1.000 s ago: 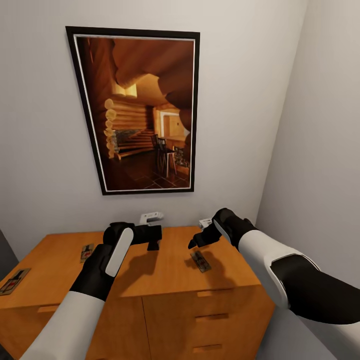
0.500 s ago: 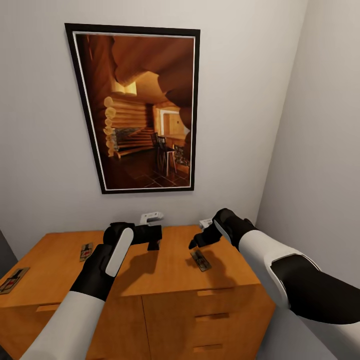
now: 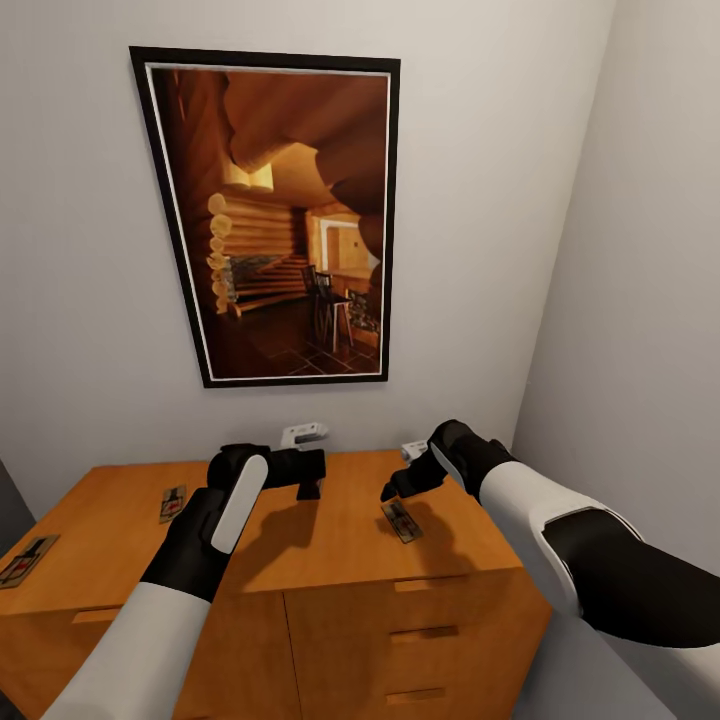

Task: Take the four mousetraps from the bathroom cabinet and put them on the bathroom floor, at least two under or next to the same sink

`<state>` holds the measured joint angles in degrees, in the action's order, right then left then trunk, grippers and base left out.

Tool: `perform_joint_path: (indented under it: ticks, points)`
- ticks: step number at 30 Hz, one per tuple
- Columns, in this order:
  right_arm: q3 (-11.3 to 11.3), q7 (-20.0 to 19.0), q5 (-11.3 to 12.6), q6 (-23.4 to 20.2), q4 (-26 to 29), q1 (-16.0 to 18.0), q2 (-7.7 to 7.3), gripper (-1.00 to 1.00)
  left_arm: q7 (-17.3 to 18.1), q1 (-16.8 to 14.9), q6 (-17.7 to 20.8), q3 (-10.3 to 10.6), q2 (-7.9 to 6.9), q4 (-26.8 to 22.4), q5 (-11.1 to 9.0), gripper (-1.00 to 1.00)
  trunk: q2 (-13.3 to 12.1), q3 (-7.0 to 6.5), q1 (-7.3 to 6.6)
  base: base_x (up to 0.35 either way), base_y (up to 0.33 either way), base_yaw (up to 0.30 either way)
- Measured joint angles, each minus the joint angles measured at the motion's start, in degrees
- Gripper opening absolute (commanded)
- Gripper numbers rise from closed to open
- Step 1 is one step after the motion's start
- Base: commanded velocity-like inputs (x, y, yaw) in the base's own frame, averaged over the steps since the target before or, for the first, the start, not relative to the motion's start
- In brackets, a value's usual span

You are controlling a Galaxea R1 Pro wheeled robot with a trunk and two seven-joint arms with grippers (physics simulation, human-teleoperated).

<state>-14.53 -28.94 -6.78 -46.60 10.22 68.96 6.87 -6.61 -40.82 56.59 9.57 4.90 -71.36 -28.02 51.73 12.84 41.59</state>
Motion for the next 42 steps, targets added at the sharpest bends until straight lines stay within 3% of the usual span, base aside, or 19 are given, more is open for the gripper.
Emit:
perform_joint_path:
  ticks: [17, 42]
  points:
    - [0.09, 3.98, 0.00, 0.16, -1.41, 0.00, 0.31, 1.00, 0.00, 0.00, 1.14, 0.16, 0.14, -3.66, 0.11, -1.00, 0.00, 0.00, 0.00, 0.000, 0.000, 0.000]
    - [0.16, 4.09, 0.00, 0.30, -2.39, 0.00, 0.43, 1.00, 0.00, 0.00, 1.14, 0.17, 0.19, -3.43, 0.25, -1.00, 10.02, 4.49, 5.49, 0.000, 0.000, 0.000]
